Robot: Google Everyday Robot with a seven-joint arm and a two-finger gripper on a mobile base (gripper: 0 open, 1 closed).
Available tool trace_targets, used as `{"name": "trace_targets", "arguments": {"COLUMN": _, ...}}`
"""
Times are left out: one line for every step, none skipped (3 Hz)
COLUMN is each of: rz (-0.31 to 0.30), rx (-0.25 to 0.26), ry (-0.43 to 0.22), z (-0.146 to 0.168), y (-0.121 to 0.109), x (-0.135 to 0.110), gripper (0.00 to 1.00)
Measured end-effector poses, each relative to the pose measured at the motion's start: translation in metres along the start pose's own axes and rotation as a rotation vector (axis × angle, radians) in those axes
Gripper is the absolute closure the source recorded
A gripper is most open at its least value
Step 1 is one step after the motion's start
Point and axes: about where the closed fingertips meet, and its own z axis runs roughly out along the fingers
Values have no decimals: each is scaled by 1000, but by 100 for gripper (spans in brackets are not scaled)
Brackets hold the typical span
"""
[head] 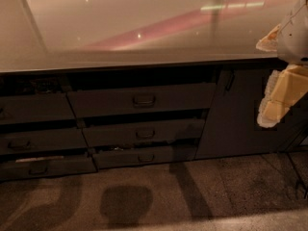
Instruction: Open top drawer
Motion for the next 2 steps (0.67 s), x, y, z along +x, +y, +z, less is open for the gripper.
{"name": "trace_targets", "arguments": {"rz": 0, "rx": 4, "ry": -1, "z": -1, "y": 0, "x": -1, "gripper": 0}}
{"name": "trace_targets", "arguments": {"rz": 42, "rx": -40, "ry": -10, "z": 15, "y": -17, "x": 2, "gripper": 0}}
